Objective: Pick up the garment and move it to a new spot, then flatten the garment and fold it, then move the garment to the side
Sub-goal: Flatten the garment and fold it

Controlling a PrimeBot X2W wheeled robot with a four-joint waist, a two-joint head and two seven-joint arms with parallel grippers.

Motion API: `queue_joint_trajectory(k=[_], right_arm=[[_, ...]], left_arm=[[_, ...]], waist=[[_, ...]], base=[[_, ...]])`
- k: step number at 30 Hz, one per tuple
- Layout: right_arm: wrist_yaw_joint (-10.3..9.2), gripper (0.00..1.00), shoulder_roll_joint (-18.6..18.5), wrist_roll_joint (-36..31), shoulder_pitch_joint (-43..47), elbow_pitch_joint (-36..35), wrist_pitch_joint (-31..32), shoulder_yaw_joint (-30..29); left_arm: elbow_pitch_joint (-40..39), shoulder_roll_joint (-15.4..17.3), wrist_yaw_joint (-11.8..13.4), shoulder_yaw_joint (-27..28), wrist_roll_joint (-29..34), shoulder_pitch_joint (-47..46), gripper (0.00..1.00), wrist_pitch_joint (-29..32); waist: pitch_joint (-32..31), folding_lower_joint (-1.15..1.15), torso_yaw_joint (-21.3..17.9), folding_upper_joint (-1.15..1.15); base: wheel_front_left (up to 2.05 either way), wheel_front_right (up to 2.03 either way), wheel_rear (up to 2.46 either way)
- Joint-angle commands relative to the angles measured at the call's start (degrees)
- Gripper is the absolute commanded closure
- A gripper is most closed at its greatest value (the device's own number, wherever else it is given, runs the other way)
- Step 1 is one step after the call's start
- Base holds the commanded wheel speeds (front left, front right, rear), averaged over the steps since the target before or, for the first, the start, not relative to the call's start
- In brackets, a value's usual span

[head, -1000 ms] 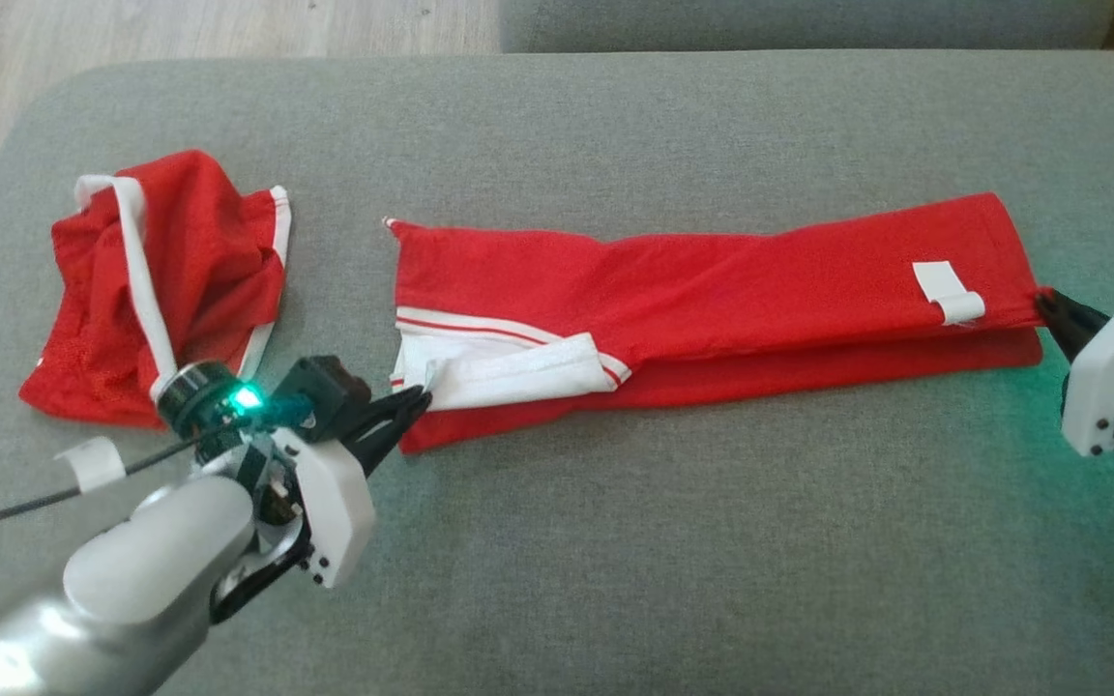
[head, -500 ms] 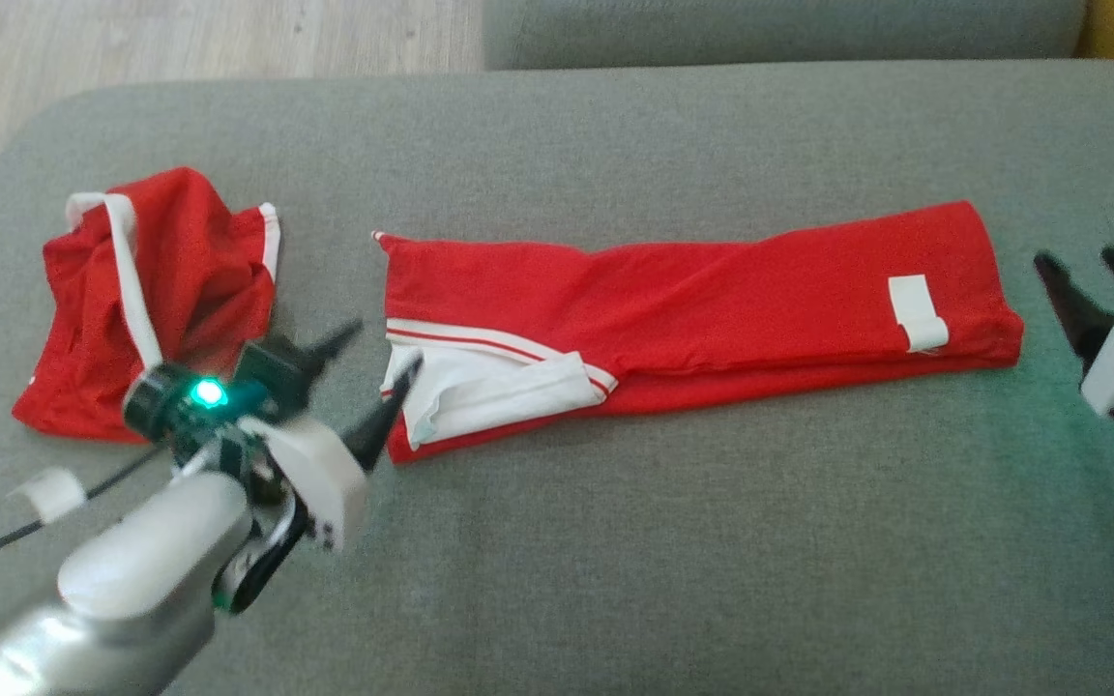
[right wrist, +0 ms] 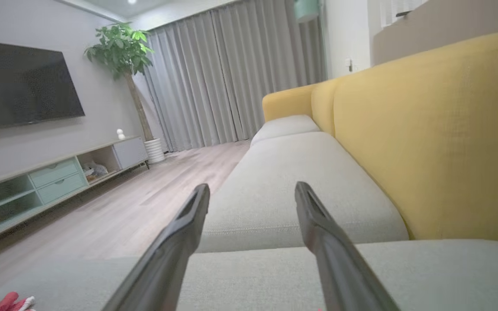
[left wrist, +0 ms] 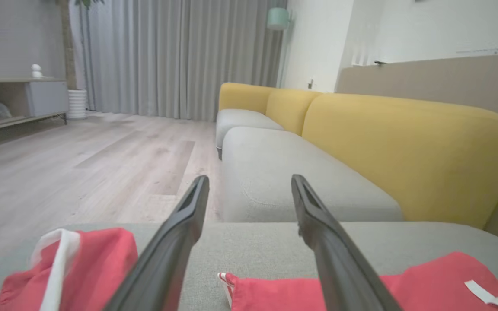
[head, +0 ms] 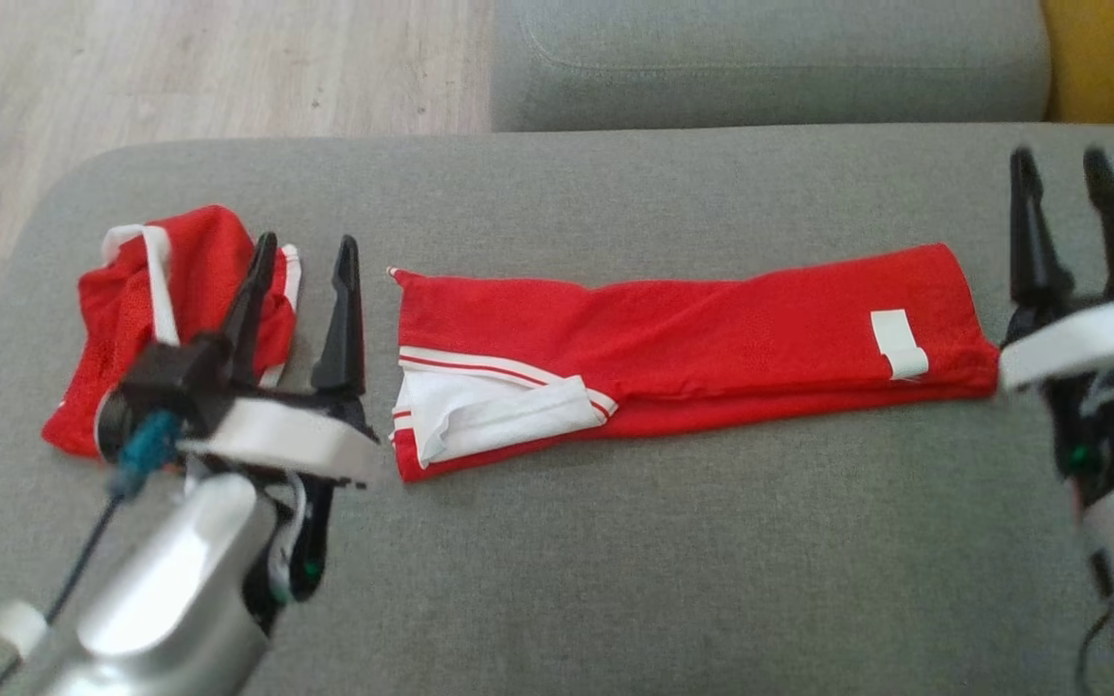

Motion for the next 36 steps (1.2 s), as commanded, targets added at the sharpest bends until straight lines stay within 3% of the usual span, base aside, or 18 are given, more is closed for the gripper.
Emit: queue_joint_trajectory(k=[1,8,13,19,24,29,36], right_arm=[[-0.04,0.00,1.8,-2.1,2.1,-2.9,-0.9,-1.7],[-0.04,0.00,13.2,-12.7,14.1,-10.8,-1.6,-10.0],[-0.04,0.00,16.8,-15.6,19.8,-13.6,-1.6,-12.7],[-0.04,0.00,18.2,-17.8,23.0,-16.1,-1.5,-13.1],[-0.04,0.00,18.4,-20.0,20.6,-17.6,0.9,-15.3],[-0.04,0.00,18.4,-22.6,16.0,-14.4,4.1,-22.6],[-0.04,0.00,18.5,-28.5,9.2,-3.9,9.0,-33.7]], left_arm=[[-2.7,0.2,0.4,4.5,2.1,-0.3,0.00,-0.7],[-4.4,-6.6,-1.4,12.5,10.4,10.6,0.00,-0.7],[-3.1,-9.6,-4.0,15.7,15.4,15.0,0.00,-0.7],[-0.3,-13.4,-8.0,19.2,21.2,17.8,0.00,-0.7],[0.9,-16.5,-11.6,22.0,24.8,16.1,0.00,-0.7],[1.9,-18.4,-13.8,23.2,26.9,14.3,0.00,-0.7],[2.7,-20.1,-16.0,24.3,29.1,12.6,0.00,-0.7]], waist=[[-0.2,0.01,0.3,0.00],[-0.8,0.01,1.2,0.00],[-0.6,0.01,1.6,0.00],[0.5,0.01,2.0,0.00],[3.8,0.01,2.9,0.00],[7.2,0.01,3.8,0.00],[10.5,0.01,5.2,0.00]], base=[[0.00,0.00,0.00],[0.00,0.00,0.00],[0.00,0.00,0.00],[0.00,0.00,0.00],[0.00,0.00,0.00],[0.00,0.00,0.00],[0.00,0.00,0.00]])
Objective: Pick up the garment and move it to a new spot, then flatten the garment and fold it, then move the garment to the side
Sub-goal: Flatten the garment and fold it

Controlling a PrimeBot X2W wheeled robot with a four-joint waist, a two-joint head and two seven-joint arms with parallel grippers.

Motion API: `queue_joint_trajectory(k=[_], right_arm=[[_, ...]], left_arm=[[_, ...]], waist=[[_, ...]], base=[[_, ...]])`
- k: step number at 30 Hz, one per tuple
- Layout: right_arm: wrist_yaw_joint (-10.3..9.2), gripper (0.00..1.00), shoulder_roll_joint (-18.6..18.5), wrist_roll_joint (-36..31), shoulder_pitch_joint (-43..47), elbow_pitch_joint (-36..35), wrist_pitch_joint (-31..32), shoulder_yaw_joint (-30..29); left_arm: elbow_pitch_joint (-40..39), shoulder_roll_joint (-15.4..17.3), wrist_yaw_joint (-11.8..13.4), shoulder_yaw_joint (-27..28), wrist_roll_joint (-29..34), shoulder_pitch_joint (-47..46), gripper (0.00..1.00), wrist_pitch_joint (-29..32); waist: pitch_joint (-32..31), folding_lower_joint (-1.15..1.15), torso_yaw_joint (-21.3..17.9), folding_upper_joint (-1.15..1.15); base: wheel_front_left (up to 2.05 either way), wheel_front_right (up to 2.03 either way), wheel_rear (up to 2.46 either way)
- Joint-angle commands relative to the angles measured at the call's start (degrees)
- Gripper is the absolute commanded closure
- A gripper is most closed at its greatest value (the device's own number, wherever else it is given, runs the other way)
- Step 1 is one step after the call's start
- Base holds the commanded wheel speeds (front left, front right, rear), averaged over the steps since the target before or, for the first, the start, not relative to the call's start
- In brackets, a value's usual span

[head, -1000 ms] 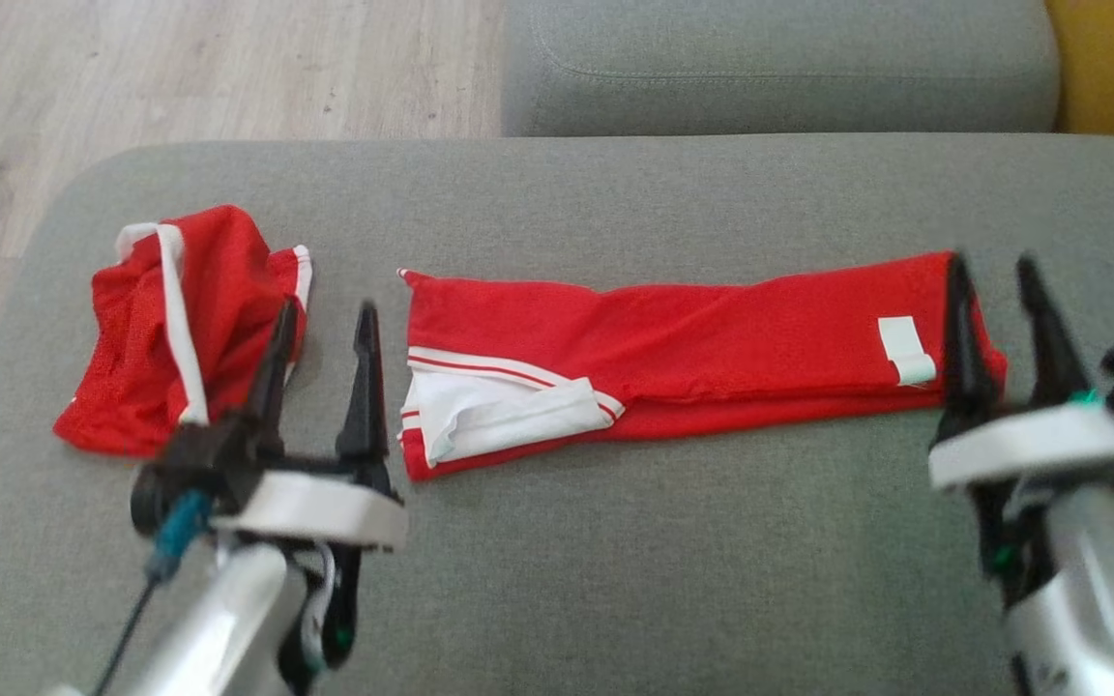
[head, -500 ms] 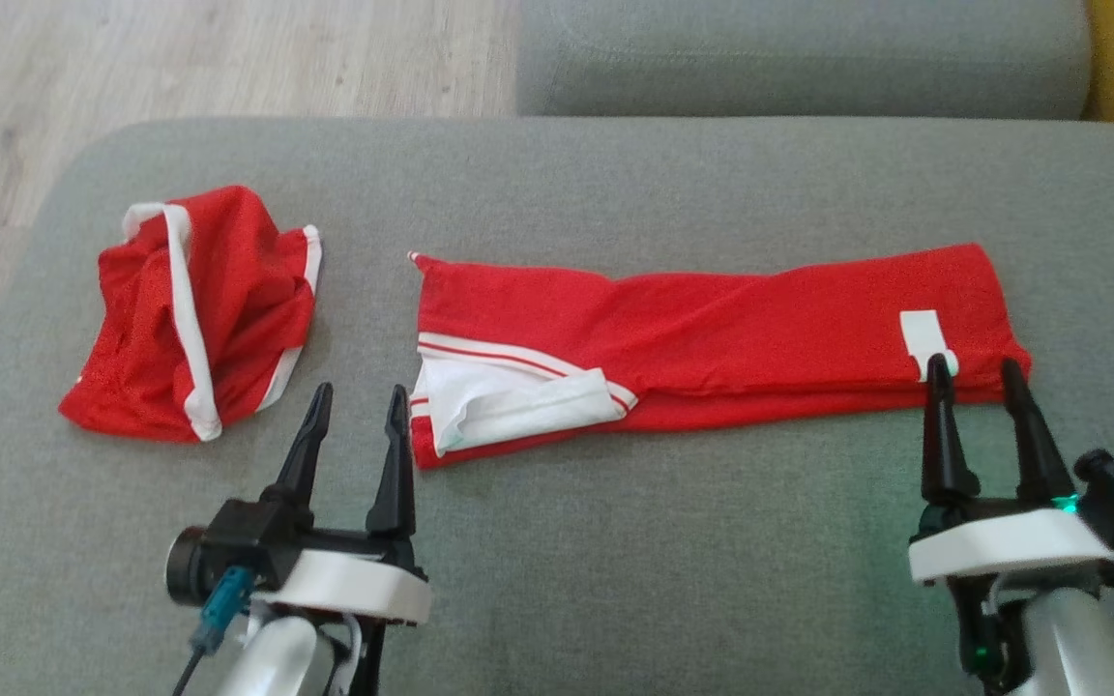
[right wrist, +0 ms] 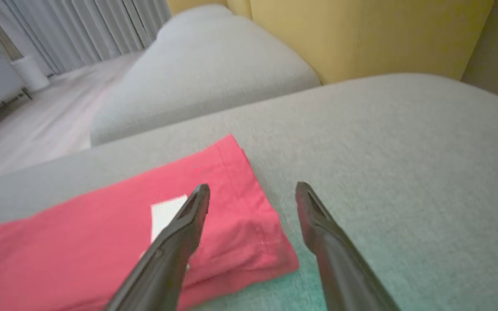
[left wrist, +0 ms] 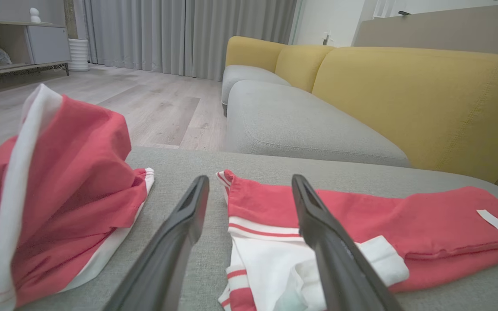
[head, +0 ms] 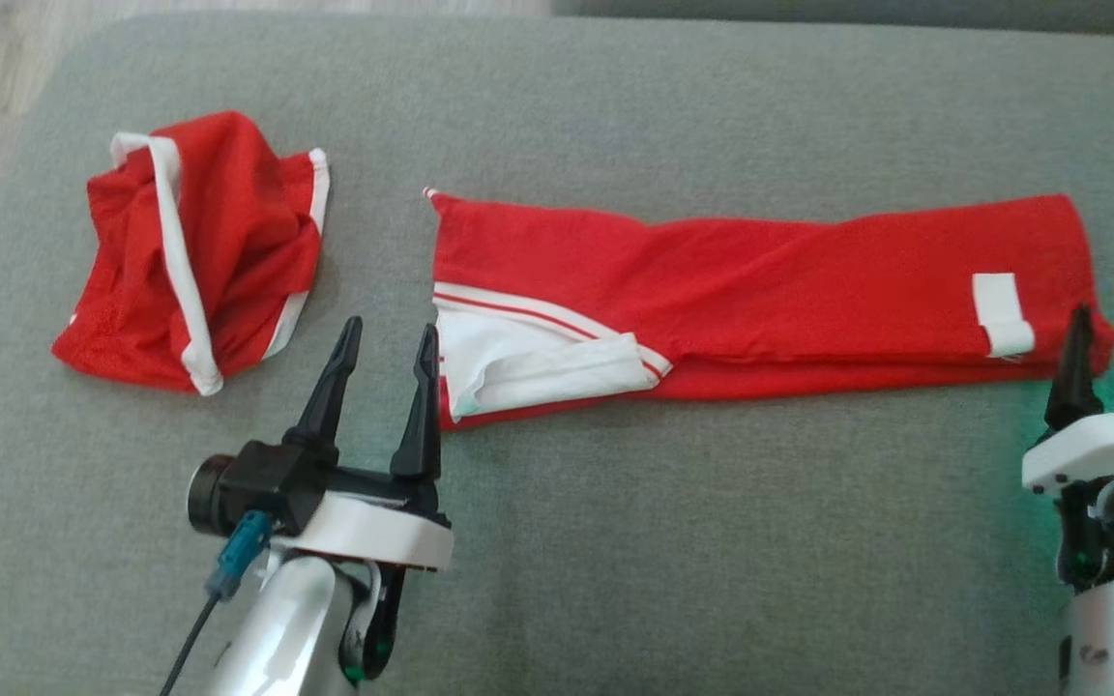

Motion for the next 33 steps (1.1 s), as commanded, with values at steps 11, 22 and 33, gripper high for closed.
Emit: queue_joint_trajectory(k=[11,22,33], right_arm=[[-0.04,1.00,-0.2,-6.4,-7.6,11.6,1.0,-4.8],[-0.04,1.00,-1.5,-9.9,-7.7,10.5,-0.9,-10.1],[-0.04,1.00,-3.9,-9.6,-7.6,3.7,2.4,-11.5]], left_arm=[[-0.2,-1.0,-1.8,3.8,2.6,-2.8,0.00,-0.5],[0.2,-1.2,-2.3,5.0,3.5,-2.1,0.00,-0.5],[-0.1,-1.3,-2.4,5.5,3.7,-0.8,0.00,-0.5]], waist=[[1.7,-0.01,1.0,0.00],[-1.1,-0.01,-0.8,0.00],[-4.8,-0.01,-2.2,0.00]], base=[[0.00,0.00,0.00],[0.00,0.00,0.00],[0.00,0.00,0.00]])
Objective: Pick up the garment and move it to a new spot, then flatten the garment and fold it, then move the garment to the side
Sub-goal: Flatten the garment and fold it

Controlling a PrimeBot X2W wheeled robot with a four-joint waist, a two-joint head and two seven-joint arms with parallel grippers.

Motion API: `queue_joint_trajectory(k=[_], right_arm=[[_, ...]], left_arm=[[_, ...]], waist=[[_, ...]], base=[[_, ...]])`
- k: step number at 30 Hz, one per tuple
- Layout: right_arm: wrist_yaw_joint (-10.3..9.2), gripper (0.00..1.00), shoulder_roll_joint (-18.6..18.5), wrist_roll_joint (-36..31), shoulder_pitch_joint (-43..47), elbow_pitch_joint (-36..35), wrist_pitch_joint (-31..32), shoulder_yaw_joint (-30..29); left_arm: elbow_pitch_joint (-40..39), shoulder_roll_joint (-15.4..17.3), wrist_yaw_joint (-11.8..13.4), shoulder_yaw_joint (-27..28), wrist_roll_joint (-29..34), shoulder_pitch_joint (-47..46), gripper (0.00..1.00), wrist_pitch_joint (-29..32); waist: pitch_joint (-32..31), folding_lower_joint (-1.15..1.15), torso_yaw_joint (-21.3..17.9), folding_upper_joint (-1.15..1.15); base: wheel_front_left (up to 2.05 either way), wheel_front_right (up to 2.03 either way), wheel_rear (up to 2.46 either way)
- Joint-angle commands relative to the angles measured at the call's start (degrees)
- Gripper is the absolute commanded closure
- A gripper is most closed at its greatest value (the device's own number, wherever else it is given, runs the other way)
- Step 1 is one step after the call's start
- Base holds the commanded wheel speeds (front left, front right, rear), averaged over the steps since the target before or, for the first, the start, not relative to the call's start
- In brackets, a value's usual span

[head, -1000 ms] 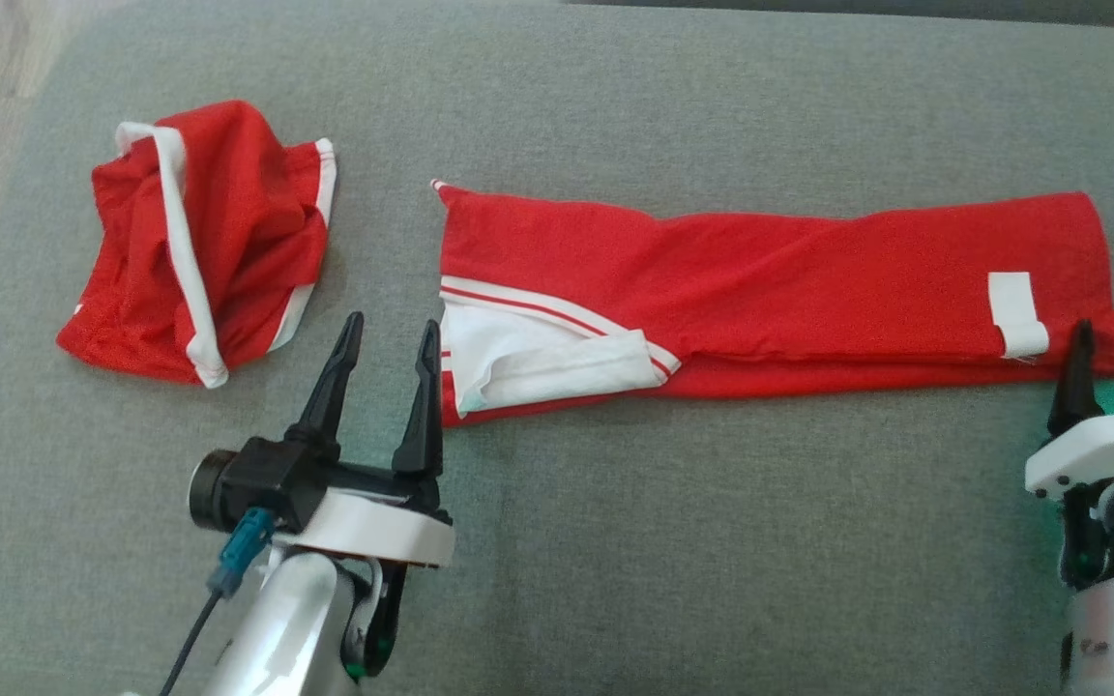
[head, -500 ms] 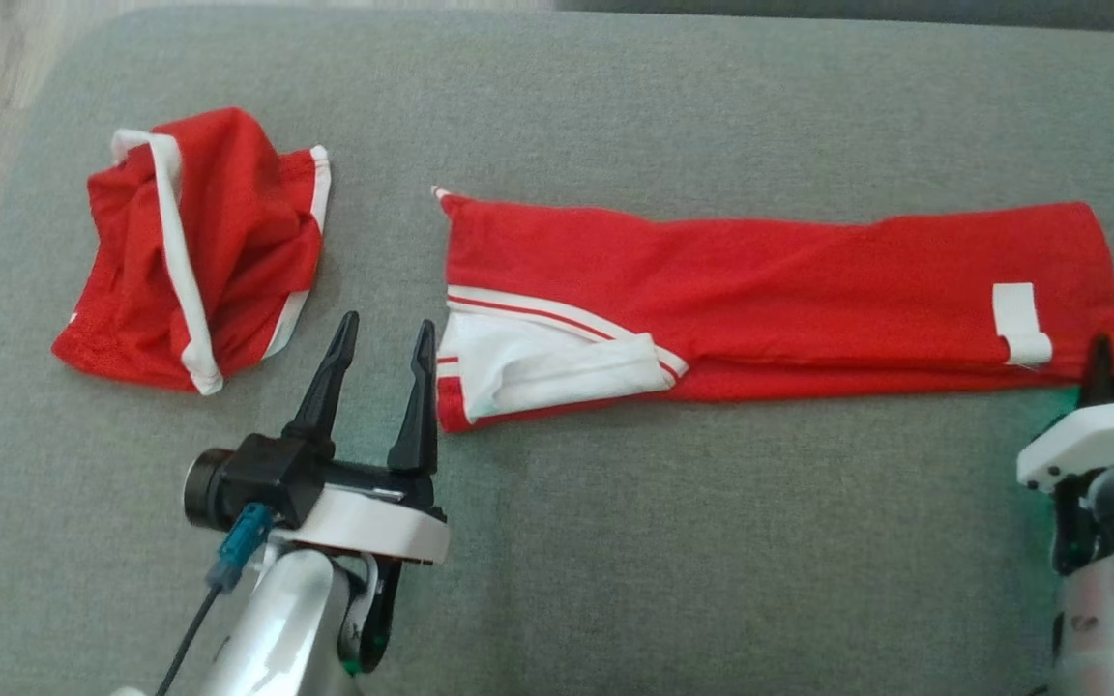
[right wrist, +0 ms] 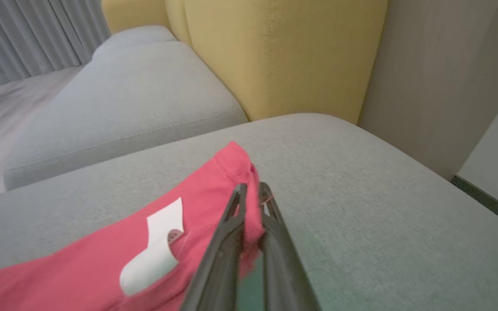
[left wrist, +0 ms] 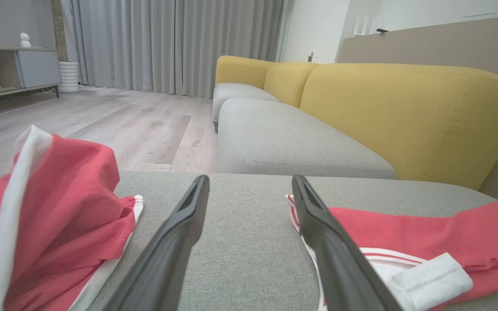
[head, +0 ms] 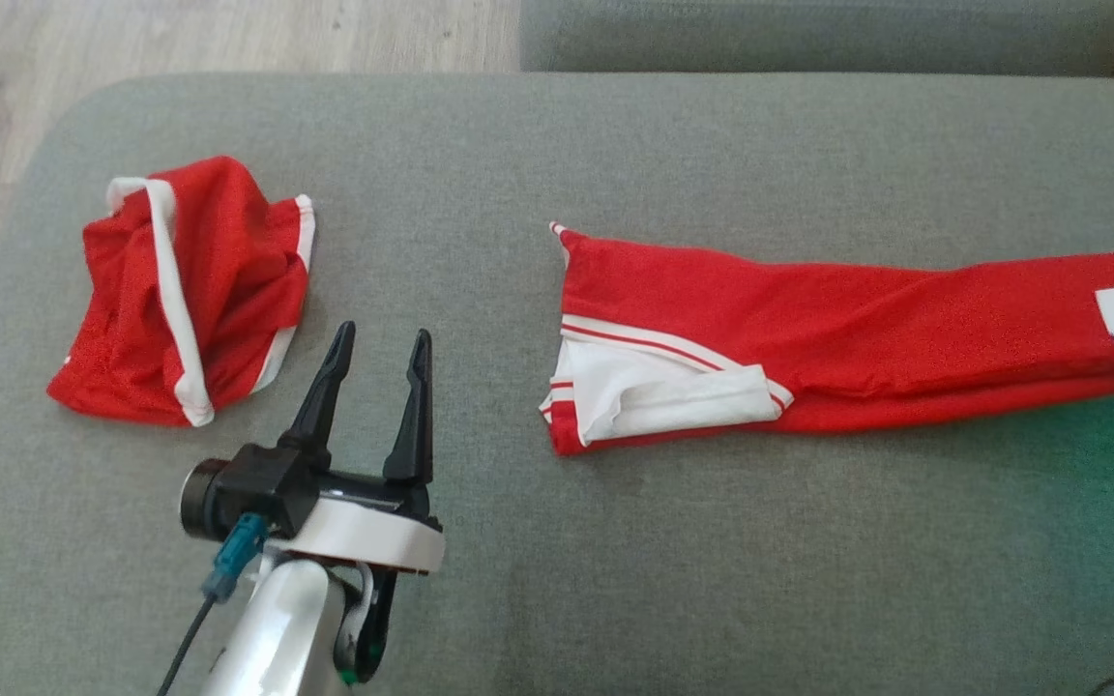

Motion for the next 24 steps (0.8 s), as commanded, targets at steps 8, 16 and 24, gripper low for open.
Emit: queue_joint_trajectory(k=[8,16,24], right_arm=[[-0.04,1.00,2.3,6.6,-1.6,-8.6,2.3,12.7],[-0.04,1.00,2.9,17.7,0.3,-11.3,3.7,29.5],[-0.04,1.00,3.0,24.1,-0.2,-7.7,1.4,44.5]], left_arm=[[-1.6,0.1,-0.2,2.3,0.6,-0.1,0.00,-0.5],[-1.4,0.1,0.3,2.2,0.1,0.6,0.00,-0.5],[-1.5,0.1,0.2,1.3,-0.2,-0.2,0.00,-0.5]], waist=[[-3.1,0.00,1.8,0.00],[-4.2,0.00,5.2,0.00],[-3.1,0.00,9.1,0.00]], base=[[0.00,0.00,0.00],[0.00,0.00,0.00],[0.00,0.00,0.00]])
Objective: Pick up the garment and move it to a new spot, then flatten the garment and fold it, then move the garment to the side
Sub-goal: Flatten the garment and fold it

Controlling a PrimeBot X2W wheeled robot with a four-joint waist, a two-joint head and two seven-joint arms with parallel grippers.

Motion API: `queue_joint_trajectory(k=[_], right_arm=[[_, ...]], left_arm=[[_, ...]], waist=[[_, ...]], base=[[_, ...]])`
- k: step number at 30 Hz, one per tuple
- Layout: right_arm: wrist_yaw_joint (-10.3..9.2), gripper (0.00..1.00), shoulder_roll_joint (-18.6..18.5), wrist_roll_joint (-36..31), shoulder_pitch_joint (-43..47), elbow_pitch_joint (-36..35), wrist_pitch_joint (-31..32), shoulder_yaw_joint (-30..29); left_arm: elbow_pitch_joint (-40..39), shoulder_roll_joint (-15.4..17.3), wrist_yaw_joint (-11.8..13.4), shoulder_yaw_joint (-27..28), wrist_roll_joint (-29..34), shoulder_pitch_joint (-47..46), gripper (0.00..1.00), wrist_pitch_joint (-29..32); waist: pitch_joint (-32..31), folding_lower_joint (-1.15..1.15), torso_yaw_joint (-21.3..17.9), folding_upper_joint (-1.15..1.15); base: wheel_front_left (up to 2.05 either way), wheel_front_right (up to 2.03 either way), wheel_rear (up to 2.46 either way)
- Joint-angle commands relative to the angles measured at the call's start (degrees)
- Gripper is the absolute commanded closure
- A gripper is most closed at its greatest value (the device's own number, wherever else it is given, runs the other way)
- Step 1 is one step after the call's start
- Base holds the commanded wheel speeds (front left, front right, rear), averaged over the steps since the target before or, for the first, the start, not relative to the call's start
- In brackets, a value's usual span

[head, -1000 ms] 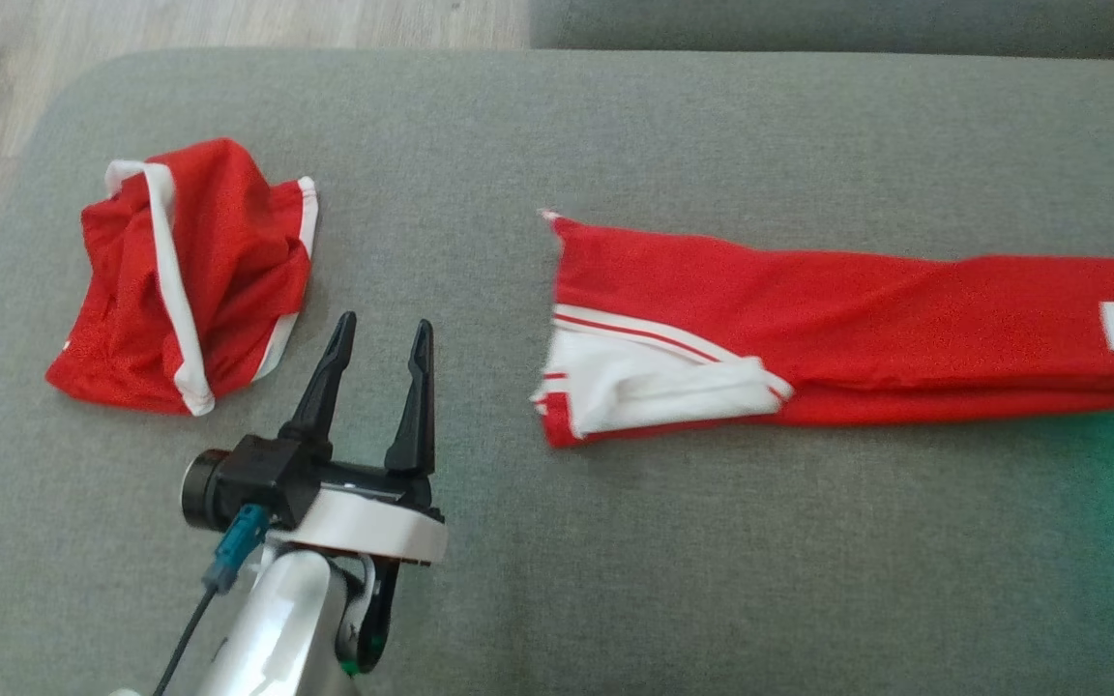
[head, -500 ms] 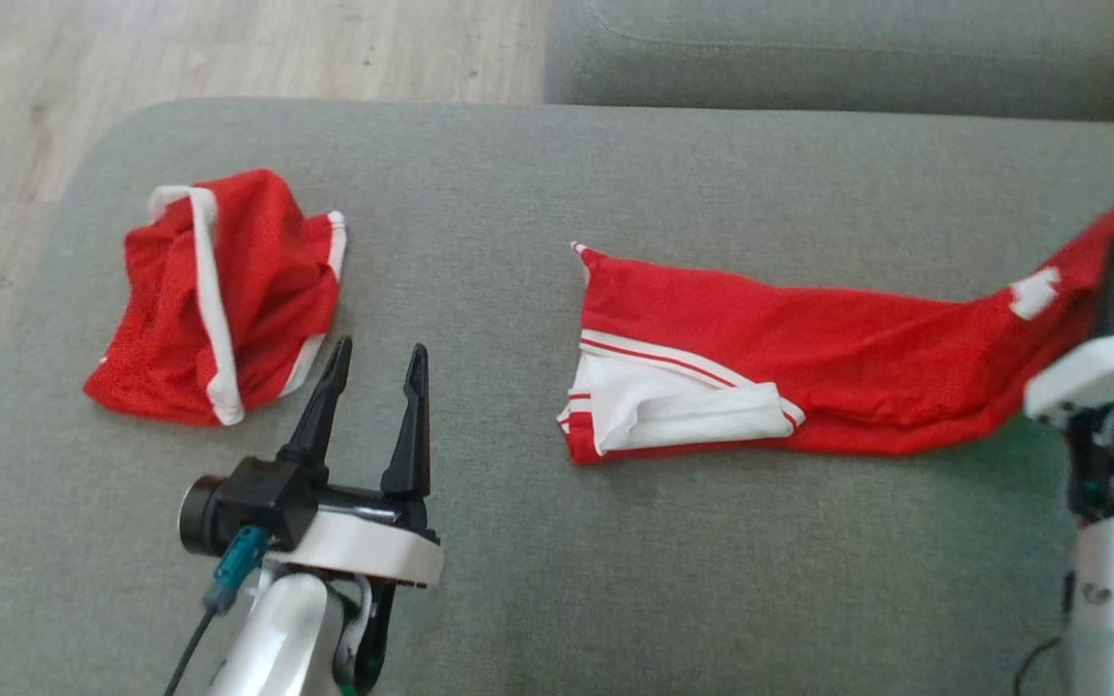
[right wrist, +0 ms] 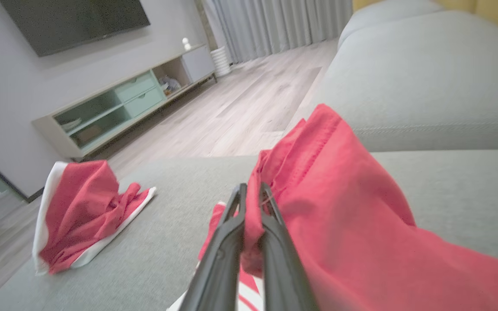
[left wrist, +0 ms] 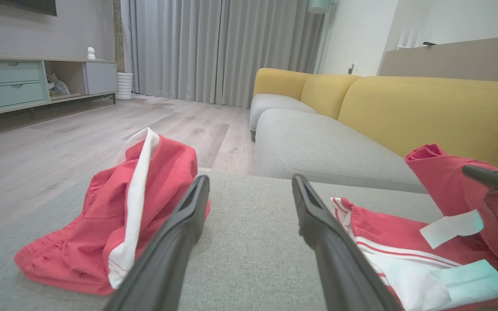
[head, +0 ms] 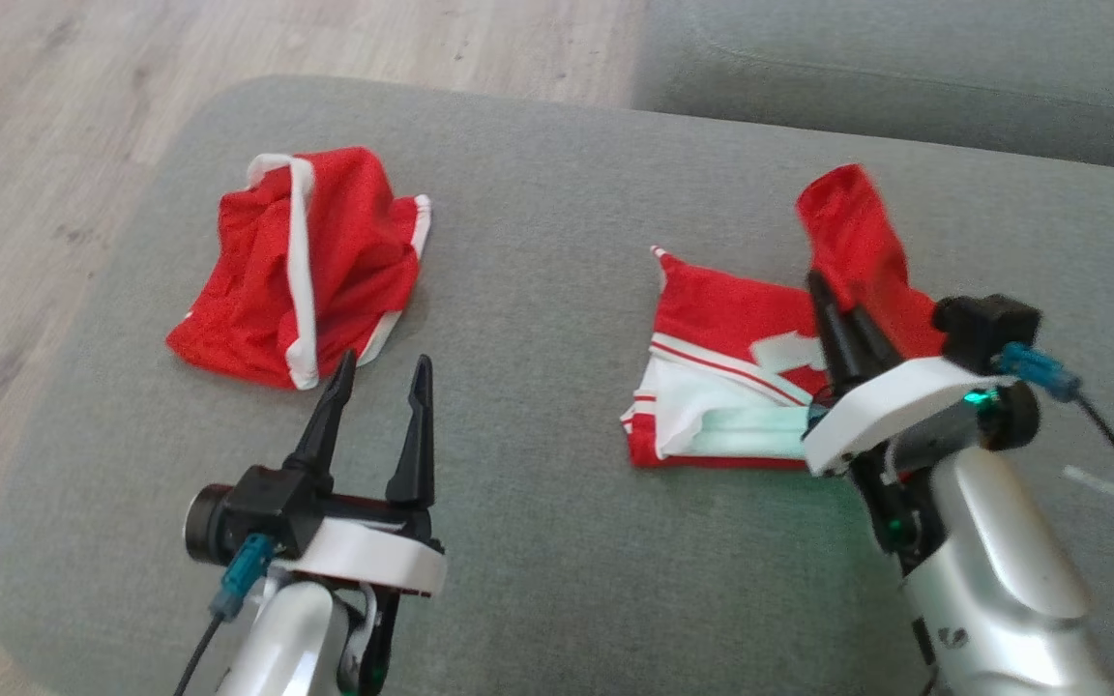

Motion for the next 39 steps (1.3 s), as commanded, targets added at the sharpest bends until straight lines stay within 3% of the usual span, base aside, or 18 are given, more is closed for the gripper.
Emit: queue_joint_trajectory(k=[1,21,22,23,30,34,39], right_arm=[[-0.04,1.00,0.1,0.7,-2.2,-0.6,-1.2,3.3],[-0.04,1.00,0.1,5.1,-5.8,11.9,-6.3,18.1],[-0.04,0.94,0.1,5.5,-5.9,13.2,-6.5,19.3],[-0.04,0.00,0.1,6.5,-5.7,13.5,-6.5,20.1],[-0.04,0.00,0.1,9.8,-6.0,14.3,-10.0,22.7],[-0.04,0.00,0.1,8.0,-6.5,14.4,-13.6,17.5],[-0.04,0.00,-0.9,0.1,-4.6,11.2,-15.3,8.1]], left_arm=[[-1.8,0.1,0.1,1.1,-0.3,-2.4,0.00,-0.5],[-1.4,0.1,0.8,-1.0,-1.3,-3.3,0.00,-0.5],[-1.3,0.1,0.9,-1.1,-1.3,-3.3,0.00,-0.5],[-1.2,0.1,0.9,-1.1,-1.4,-3.3,0.00,-0.5],[-0.4,0.1,1.0,-0.7,-1.2,-3.2,0.00,-0.5],[-0.1,0.1,0.9,-0.4,-0.8,-3.0,0.00,-0.5],[-0.4,0.2,1.0,0.4,-0.4,-2.5,0.00,-0.5]], waist=[[0.9,0.00,1.6,0.00],[3.3,0.00,5.7,0.00],[3.4,0.00,5.7,0.00],[3.3,0.00,5.6,0.00],[1.9,0.00,3.4,0.00],[0.7,0.00,1.3,0.00],[-0.6,0.00,-2.0,0.00]], base=[[0.00,0.00,0.00],[0.00,0.00,0.00],[0.00,0.00,0.00],[0.00,0.00,0.00],[0.00,0.00,0.00],[0.00,0.00,0.00],[0.00,0.00,0.00]])
